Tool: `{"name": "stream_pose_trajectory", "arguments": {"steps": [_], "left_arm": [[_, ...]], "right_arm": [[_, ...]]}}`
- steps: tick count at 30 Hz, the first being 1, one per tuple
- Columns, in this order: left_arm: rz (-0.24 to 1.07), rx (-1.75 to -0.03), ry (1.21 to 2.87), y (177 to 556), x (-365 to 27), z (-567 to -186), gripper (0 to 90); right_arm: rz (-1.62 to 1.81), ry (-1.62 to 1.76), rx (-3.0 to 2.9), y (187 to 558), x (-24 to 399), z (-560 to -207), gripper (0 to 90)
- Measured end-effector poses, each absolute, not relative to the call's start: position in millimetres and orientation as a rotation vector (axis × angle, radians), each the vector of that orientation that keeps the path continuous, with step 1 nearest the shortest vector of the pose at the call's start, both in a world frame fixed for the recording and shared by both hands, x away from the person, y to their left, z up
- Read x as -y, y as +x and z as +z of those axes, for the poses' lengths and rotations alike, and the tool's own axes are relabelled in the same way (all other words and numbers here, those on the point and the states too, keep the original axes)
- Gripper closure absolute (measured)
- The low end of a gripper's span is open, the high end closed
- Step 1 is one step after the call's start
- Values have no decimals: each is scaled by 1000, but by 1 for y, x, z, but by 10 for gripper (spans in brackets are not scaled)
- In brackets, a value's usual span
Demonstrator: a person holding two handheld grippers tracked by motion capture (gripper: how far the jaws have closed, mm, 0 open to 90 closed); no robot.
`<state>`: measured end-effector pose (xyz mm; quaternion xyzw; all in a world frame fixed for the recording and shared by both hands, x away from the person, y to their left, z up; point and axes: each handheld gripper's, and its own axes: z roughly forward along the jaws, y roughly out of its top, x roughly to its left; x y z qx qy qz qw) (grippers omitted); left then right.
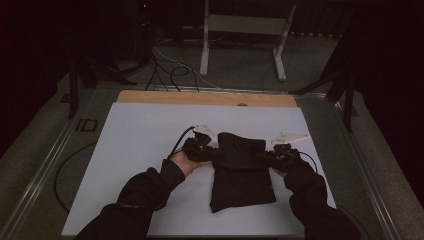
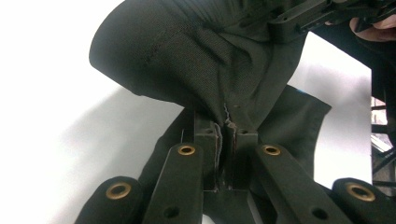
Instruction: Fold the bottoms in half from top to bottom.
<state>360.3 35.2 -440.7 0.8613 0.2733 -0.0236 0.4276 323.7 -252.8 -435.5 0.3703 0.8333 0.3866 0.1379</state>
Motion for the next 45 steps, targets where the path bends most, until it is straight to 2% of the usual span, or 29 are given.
{"name": "stream_pose_trajectory", "arguments": {"steps": [23, 45], "left_arm": [[-125, -664, 2144, 330, -40, -449, 861], [-159, -682, 2163, 296, -32, -471, 860]], "right_arm": [[1128, 1036, -2441, 285, 253, -444, 842], [1081, 1066, -2484, 270, 259, -467, 841]]}}
